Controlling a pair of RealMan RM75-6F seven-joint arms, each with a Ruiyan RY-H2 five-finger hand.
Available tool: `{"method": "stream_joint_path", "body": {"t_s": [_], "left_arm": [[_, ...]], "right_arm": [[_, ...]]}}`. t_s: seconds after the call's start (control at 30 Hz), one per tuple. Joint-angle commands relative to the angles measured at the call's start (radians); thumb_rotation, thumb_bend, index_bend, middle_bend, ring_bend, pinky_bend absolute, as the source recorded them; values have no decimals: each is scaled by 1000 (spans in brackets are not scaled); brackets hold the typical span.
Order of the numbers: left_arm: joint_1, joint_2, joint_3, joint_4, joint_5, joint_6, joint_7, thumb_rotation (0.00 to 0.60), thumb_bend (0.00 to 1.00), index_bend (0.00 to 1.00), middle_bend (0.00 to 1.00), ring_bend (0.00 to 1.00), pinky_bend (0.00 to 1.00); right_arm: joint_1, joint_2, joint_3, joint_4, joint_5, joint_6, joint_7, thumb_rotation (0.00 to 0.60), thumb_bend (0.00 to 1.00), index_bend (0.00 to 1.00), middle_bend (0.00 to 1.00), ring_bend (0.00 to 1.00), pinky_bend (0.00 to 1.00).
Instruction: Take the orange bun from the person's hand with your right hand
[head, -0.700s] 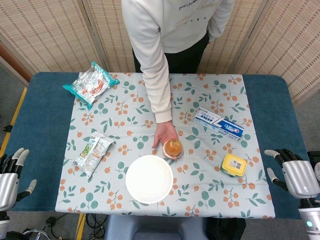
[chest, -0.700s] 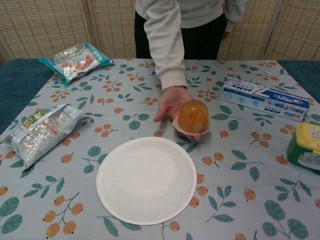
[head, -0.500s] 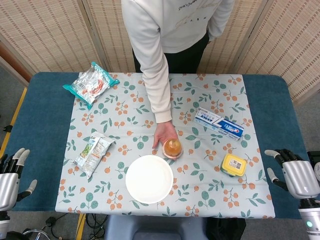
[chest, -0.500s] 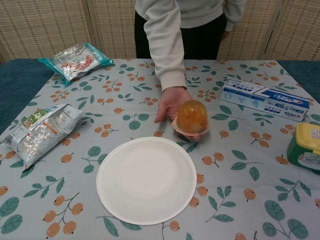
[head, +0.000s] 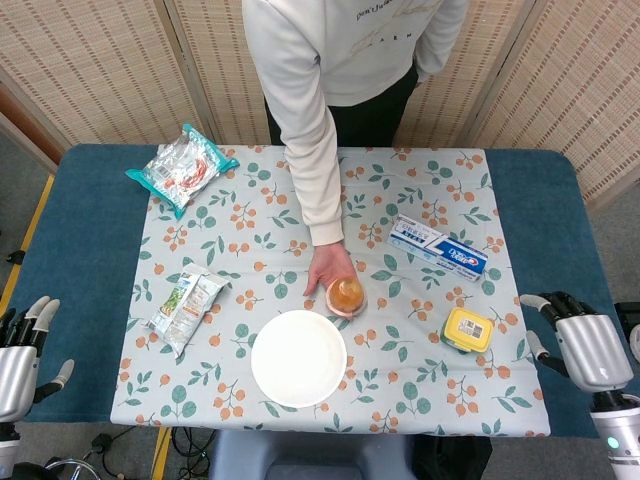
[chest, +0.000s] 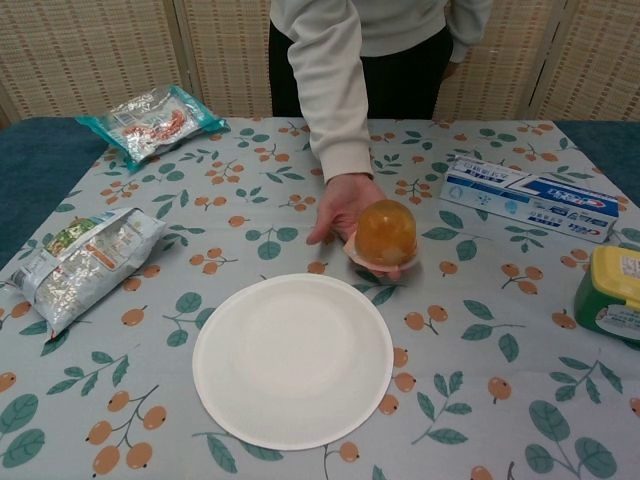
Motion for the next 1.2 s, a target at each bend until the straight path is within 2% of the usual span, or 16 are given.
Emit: {"method": "stream_joint_path", "body": {"t_s": [0.03,0.2,0.4,0.53,0.67,0.93,1.2], "left_arm": [[0,-1,0,1,1,0,-1,600,278,58,39,112,57],[0,-6,2,4,6,2,-6,600,278,58,39,112,57],[5,-9,5,9,8,7,-12,600,278,58,39,112,57],[10,-6,7,11,6,11,-15,600,278,58,39,111,57],[17,-2,8,13,2,17,-20,600,278,58,39,111,57],[25,6,9,6,4,27,-18,600,278,58,39,111,57],[31,6,11,9,-4,27,-23,600,278,58,38,111,57]], "right_arm": [[42,6,17,-26,-16,-41,-25,600,370,291,313,252,412],[146,-2,53,-77,-6,-171,-72,600,333,274,281,250,413],[287,-41,94,-122,101,-380,-163,600,267,100,187,141,350],[378,-104,122,-107,189,-487,-221,600,254,63,142,106,303],[450,-172,139,-68,253,-552,-261,600,253,57,122,76,241],[580,-307,151,29,354,-645,-320,600,252,50,119,76,241],[666,-411,145,123,441,-677,-371,600,254,50,118,76,241]]}}
